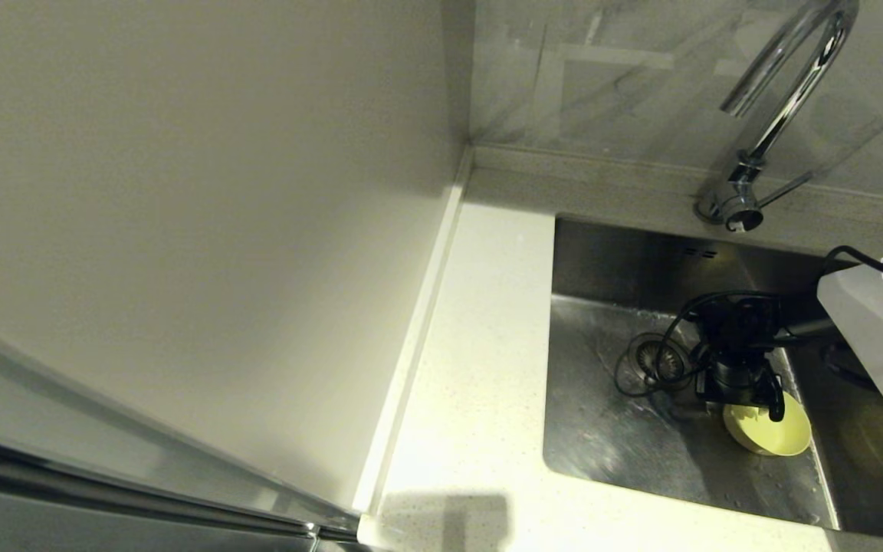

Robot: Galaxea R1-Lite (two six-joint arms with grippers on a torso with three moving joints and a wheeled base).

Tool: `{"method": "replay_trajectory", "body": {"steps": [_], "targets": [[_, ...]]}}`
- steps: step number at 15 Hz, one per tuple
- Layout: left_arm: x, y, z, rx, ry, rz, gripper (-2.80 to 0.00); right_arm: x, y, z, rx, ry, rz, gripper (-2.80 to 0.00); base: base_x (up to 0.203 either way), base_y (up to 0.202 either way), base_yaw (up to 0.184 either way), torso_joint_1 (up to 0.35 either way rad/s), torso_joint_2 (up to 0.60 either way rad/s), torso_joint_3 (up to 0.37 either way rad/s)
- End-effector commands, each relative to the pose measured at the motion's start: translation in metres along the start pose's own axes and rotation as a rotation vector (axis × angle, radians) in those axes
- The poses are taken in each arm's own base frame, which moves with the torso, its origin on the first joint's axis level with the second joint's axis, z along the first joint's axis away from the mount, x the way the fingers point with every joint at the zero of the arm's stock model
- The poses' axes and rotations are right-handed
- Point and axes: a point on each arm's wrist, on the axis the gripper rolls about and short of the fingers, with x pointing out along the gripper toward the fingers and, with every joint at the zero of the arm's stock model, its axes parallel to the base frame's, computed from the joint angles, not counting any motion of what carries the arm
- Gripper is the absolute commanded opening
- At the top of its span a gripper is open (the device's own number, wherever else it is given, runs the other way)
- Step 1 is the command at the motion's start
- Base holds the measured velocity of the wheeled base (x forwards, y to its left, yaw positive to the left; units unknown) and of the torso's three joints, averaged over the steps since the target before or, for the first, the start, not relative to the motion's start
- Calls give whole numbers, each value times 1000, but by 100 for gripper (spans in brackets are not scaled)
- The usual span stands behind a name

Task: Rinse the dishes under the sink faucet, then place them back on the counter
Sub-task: Put a bowl back to the table from the sink

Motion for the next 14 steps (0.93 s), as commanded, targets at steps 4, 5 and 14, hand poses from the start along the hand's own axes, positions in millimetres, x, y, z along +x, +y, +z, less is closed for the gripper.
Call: {"method": "replay_trajectory", "body": {"steps": [4, 5, 14], "targets": [[0, 0, -1, 0, 3, 0, -280, -1, 0, 1, 3, -2, -2, -280, 0, 0, 0, 0, 0, 0], [0, 0, -1, 0, 3, 0, -280, -5, -2, 2, 7, -9, 0, -280, 0, 0, 0, 0, 0, 0], [0, 0, -1, 0, 3, 0, -280, -93, -49, 8, 55, -61, 86, -280, 0, 0, 0, 0, 0, 0]]}}
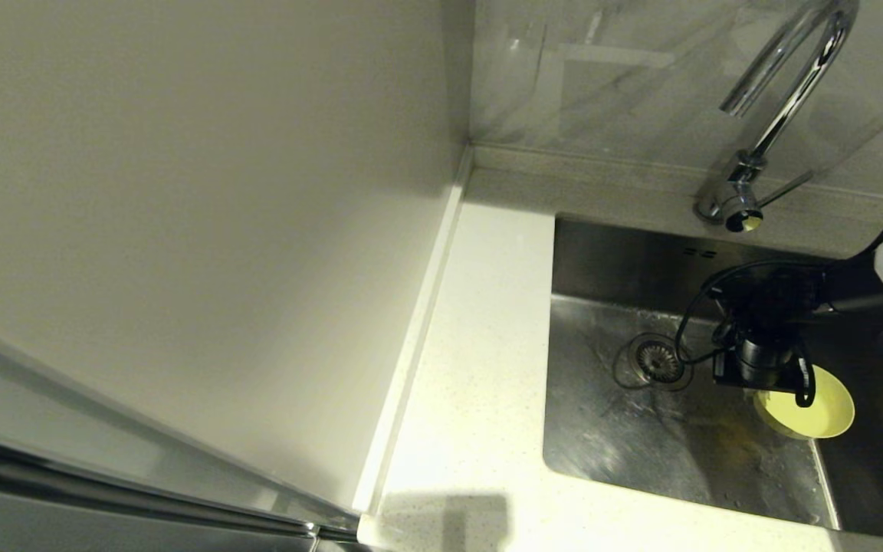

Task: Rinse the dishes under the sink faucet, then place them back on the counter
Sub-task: Put a bowl back to the table from the sink

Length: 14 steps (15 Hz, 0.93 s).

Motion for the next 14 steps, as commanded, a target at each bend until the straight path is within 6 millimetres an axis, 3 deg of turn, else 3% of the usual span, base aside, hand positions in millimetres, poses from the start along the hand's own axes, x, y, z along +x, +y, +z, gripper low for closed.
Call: {"method": "replay_trajectory", "body": {"steps": [1, 5, 9, 12, 14], "targets": [[0, 0, -1, 0, 3, 0, -280, -53, -22, 3, 34, -60, 89, -280, 0, 0, 0, 0, 0, 0], [0, 0, -1, 0, 3, 0, -280, -133, -62, -29, 6, -47, 413, -280, 0, 0, 0, 0, 0, 0], [0, 0, -1, 0, 3, 0, -280, -191, -88, -64, -14, 194, 999, -280, 0, 0, 0, 0, 0, 0], [0, 0, -1, 0, 3, 0, -280, -239, -98, -44, 235, 576, 1402, -280, 0, 0, 0, 0, 0, 0], [0, 0, -1, 0, 3, 0, -280, -265, -106, -21, 391, 892, 1523, -280, 0, 0, 0, 0, 0, 0]]}}
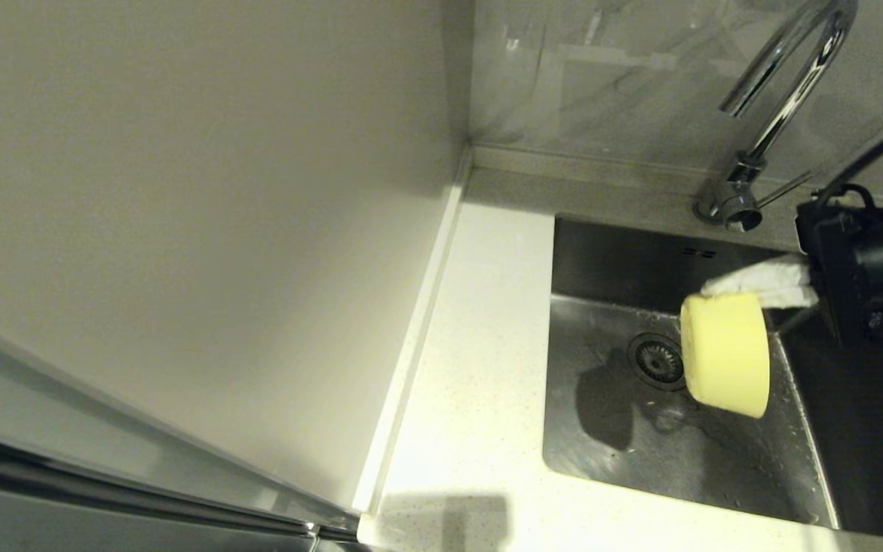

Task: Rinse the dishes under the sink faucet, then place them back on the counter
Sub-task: Put a bowl back to the table from the sink

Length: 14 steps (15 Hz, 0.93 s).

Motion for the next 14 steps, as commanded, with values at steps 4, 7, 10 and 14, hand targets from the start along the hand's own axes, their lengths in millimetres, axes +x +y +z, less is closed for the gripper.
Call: {"method": "replay_trajectory", "body": {"steps": [4, 7, 10, 14], "targets": [[0, 0, -1, 0, 3, 0, -280, -33, 69, 7, 417, 439, 295, -280, 0, 0, 0, 0, 0, 0], [0, 0, -1, 0, 3, 0, -280, -20, 44, 21, 484, 447, 280, -280, 0, 0, 0, 0, 0, 0], [0, 0, -1, 0, 3, 0, -280, -6, 2, 33, 610, 453, 259, -280, 0, 0, 0, 0, 0, 0], [0, 0, -1, 0, 3, 0, -280, -41, 53, 29, 395, 396, 334, -280, 0, 0, 0, 0, 0, 0]]}}
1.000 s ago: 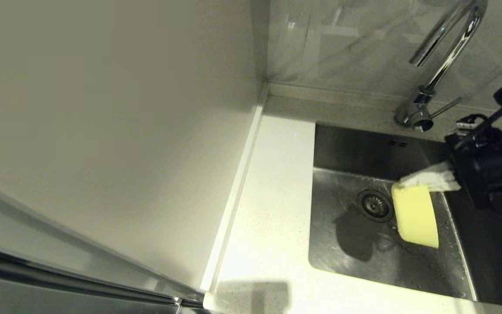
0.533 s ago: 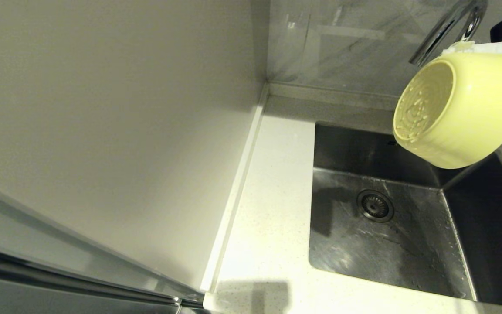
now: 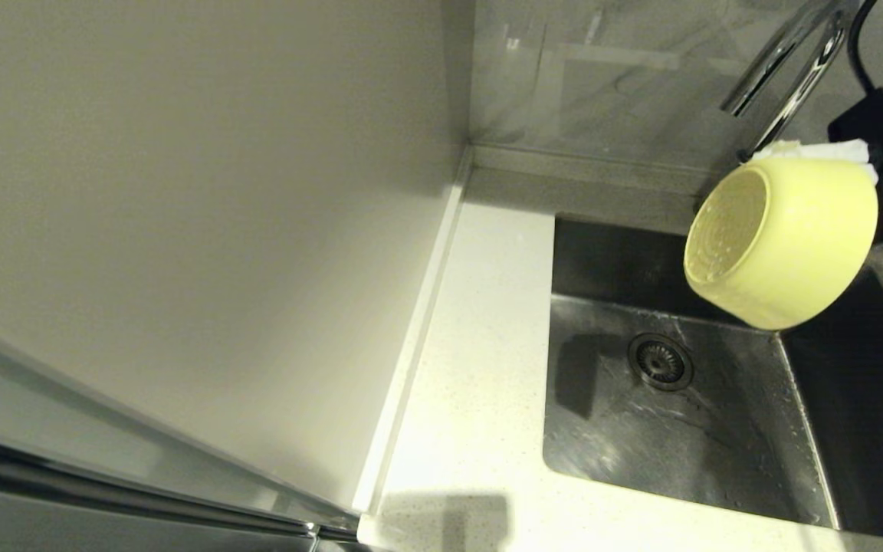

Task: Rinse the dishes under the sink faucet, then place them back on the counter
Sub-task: Put a bowl back to the table from the sink

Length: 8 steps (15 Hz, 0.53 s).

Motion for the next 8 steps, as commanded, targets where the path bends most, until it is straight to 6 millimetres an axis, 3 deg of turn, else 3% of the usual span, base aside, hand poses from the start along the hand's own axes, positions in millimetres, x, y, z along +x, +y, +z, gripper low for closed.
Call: {"method": "replay_trajectory", "body": {"steps": [1, 3, 5, 8], "targets": [[0, 0, -1, 0, 3, 0, -280, -8, 26, -27, -151, -7, 20, -280, 0, 0, 0, 0, 0, 0], [0, 0, -1, 0, 3, 0, -280, -27, 33, -32, -272, -65, 56, -280, 0, 0, 0, 0, 0, 0], [0, 0, -1, 0, 3, 0, -280, -62, 48, -45, -581, -184, 97, -280, 0, 0, 0, 0, 0, 0], [0, 0, -1, 0, 3, 0, -280, -109, 62, -84, -1155, -397, 71, -280, 0, 0, 0, 0, 0, 0]]}}
